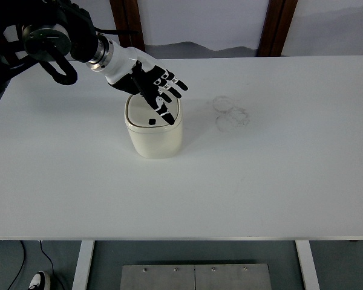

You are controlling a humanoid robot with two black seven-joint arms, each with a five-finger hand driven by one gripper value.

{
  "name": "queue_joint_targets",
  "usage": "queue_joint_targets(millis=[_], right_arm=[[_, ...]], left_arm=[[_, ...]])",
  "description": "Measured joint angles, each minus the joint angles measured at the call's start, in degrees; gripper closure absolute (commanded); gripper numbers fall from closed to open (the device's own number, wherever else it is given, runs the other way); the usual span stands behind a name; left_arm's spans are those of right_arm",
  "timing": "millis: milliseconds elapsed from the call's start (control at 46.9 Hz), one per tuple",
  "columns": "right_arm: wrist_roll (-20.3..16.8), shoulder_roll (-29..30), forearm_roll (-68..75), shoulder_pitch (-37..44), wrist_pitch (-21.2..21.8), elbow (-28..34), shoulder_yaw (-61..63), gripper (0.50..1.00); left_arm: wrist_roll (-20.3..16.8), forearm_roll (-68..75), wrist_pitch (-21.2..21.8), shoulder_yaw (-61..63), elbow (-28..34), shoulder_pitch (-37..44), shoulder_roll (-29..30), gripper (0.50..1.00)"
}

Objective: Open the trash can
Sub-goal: 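Lower the left hand's fingers onto the lid's front edge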

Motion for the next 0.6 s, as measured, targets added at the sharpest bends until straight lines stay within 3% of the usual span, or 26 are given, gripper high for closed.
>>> queue_joint_targets(millis=[597], right_arm=[[0.0,0.0,0.0,0.0,0.0,-0.01,0.0,0.505]], left_arm=[[0.0,-0.63,0.06,2.44,-0.62,-0.14,2.73,0.5]])
